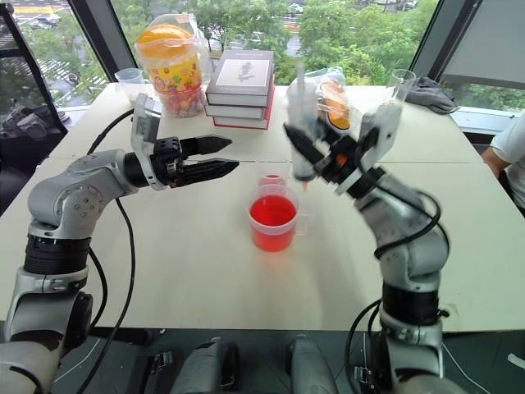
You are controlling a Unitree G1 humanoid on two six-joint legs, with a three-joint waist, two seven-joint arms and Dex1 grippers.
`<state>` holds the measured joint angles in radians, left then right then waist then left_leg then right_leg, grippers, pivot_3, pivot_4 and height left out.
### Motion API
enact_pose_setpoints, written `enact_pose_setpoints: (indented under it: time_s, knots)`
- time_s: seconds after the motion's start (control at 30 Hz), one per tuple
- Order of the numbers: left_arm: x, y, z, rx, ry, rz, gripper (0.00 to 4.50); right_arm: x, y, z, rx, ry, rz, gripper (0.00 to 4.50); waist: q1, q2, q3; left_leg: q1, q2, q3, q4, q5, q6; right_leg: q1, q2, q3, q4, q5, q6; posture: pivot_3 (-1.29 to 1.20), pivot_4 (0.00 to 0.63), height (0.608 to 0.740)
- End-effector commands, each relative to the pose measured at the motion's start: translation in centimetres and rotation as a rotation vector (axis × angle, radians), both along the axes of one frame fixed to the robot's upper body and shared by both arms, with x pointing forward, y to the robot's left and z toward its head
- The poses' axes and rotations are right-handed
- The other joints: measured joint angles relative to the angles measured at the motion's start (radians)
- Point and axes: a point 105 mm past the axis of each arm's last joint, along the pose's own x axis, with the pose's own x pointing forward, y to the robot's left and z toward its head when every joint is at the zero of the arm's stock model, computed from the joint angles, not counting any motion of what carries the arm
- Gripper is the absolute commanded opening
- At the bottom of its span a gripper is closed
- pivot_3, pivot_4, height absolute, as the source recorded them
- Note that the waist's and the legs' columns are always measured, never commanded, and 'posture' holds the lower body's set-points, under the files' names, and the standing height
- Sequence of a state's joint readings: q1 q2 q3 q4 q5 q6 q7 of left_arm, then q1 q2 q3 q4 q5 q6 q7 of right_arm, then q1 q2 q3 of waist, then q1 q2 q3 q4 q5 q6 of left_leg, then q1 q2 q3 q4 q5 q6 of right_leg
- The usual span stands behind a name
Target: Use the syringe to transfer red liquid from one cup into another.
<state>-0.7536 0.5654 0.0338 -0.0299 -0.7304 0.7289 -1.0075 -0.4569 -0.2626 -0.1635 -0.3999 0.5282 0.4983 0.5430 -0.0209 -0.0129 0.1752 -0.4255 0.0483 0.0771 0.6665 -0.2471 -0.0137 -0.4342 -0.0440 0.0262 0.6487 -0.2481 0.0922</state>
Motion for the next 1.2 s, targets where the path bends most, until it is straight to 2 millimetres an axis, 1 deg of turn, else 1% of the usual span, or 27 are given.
enact_pose_setpoints:
  time_s: [0.03, 0.13, 0.23, 0.3, 0.43, 0.53, 0.6, 0.7, 0.77, 0.9, 0.97, 1.0, 1.03, 1.1, 1.2]
  knots:
    - [-0.2, -0.3, 1.4, 0.003, -0.062, -0.03, 3.7, -1.2, 1.3, 1.0, 0.011, -0.106, 0.002, 1.39, 0.0, 0.0, 0.0, 0.0, 0.0, 0.0, 0.0, 0.0, 0.0, 0.0, 0.0, 0.0, 0.0, 0.0, 0.0, 0.0, 0.15, 0.74]
    - [-0.1, -0.5, 1.6, 0.007, -0.068, -0.043, 3.7, -0.7, 1.9, -0.7, 0.006, -0.085, -0.007, 1.39, 0.001, 0.0, 0.0, 0.001, 0.0, -0.001, 0.0, 0.0, 0.0, 0.0, 0.001, 0.0, 0.001, 0.0, 0.0, 0.0, 0.15, 0.74]
    - [-0.2, -0.6, 1.9, 0.008, -0.075, -0.053, 3.7, -0.3, 1.9, -2.1, 0.0, -0.069, -0.029, 1.39, 0.0, 0.0, 0.0, 0.001, 0.001, -0.001, 0.0, 0.0, 0.0, 0.0, 0.002, 0.0, 0.001, 0.0, 0.0, 0.0, 0.15, 0.74]
    - [-0.2, -0.6, 2.0, 0.01, -0.077, -0.056, 3.7, -0.1, 1.8, -2.4, -0.001, -0.074, -0.041, 1.39, -0.002, 0.0, 0.0, 0.001, 0.001, -0.001, 0.0, 0.0, 0.0, 0.0, 0.002, 0.0, 0.001, 0.0, 0.0, 0.0, 0.15, 0.74]
    - [-0.4, -0.5, 2.1, 0.014, -0.081, -0.057, 3.7, 0.5, 1.2, -2.0, 0.004, -0.095, -0.074, 1.39, -0.002, 0.0, 0.0, 0.002, 0.001, -0.001, 0.0, 0.0, 0.0, 0.0, 0.002, 0.0, 0.001, 0.0, 0.0, 0.0, 0.15, 0.74]
    - [-0.5, -0.3, 2.1, 0.013, -0.081, -0.052, 3.7, 0.9, 0.7, -1.7, -0.004, -0.117, -0.098, 1.39, 0.001, 0.0, 0.0, 0.002, 0.001, -0.001, 0.0, 0.0, 0.0, 0.0, 0.002, 0.001, 0.001, 0.0, 0.0, 0.0, 0.15, 0.74]
    - [-0.5, -0.3, 2.0, 0.012, -0.081, -0.049, 3.7, 1.0, 0.2, -1.0, -0.015, -0.144, -0.113, 1.39, 0.003, 0.0, 0.0, 0.001, 0.001, -0.001, 0.0, 0.0, 0.0, 0.0, 0.002, 0.0, 0.001, 0.0, 0.0, 0.0, 0.15, 0.74]
    - [-0.6, -0.3, 1.9, 0.009, -0.08, -0.046, 3.7, 1.0, -0.5, 0.7, -0.03, -0.2, -0.135, 1.39, 0.004, 0.0, 0.0, 0.001, 0.001, -0.001, 0.0, 0.0, 0.0, 0.0, 0.001, 0.0, 0.001, 0.0, 0.0, 0.0, 0.15, 0.74]
    - [-0.6, -0.3, 1.8, 0.009, -0.079, -0.045, 3.7, 0.7, -0.6, 1.9, -0.034, -0.231, -0.133, 1.39, 0.005, 0.0, 0.0, 0.001, 0.001, -0.001, 0.0, 0.0, 0.0, 0.0, 0.001, 0.0, 0.001, 0.0, 0.0, 0.0, 0.15, 0.74]
    - [-0.6, -0.3, 1.7, 0.006, -0.077, -0.044, 3.7, -0.6, 0.0, 4.1, -0.016, -0.267, -0.089, 1.39, 0.005, 0.0, 0.0, 0.001, 0.001, -0.001, 0.0, 0.0, 0.0, 0.0, 0.001, 0.0, 0.001, 0.0, 0.0, 0.0, 0.15, 0.74]
    - [-0.6, -0.3, 1.6, 0.004, -0.075, -0.045, 3.7, -1.5, 1.0, 3.8, 0.02, -0.221, -0.02, 1.39, 0.004, 0.0, 0.0, 0.001, 0.001, -0.001, 0.0, 0.0, 0.0, 0.0, 0.001, 0.0, 0.001, 0.0, 0.0, 0.0, 0.15, 0.74]
    - [-0.6, -0.3, 1.6, 0.003, -0.075, -0.046, 3.7, -1.7, 1.4, 3.3, 0.029, -0.199, -0.001, 1.39, 0.004, 0.0, 0.0, 0.001, 0.001, -0.001, 0.0, 0.0, 0.0, 0.0, 0.001, 0.0, 0.001, 0.0, 0.0, 0.0, 0.15, 0.74]
    - [-0.6, -0.3, 1.6, 0.003, -0.075, -0.046, 3.7, -1.8, 1.9, 2.5, 0.03, -0.171, 0.013, 1.39, 0.005, 0.0, 0.0, 0.001, 0.001, -0.001, 0.0, 0.0, 0.0, 0.0, 0.001, 0.0, 0.001, 0.0, 0.0, 0.0, 0.15, 0.74]
    - [-0.5, -0.4, 1.7, 0.001, -0.075, -0.05, 3.7, -1.9, 2.5, 1.0, 0.04, -0.125, 0.021, 1.39, 0.005, -0.001, 0.0, 0.001, 0.001, -0.001, 0.0, 0.0, 0.0, 0.0, 0.001, 0.0, 0.001, 0.0, 0.0, 0.0, 0.15, 0.74]
    - [-0.5, -0.4, 1.8, 0.002, -0.078, -0.053, 3.7, -1.7, 3.0, -0.3, 0.047, -0.097, 0.021, 1.39, 0.004, -0.001, 0.0, 0.001, 0.001, -0.001, 0.0, 0.0, 0.0, 0.0, 0.001, 0.0, 0.001, 0.0, 0.0, 0.0, 0.15, 0.74]
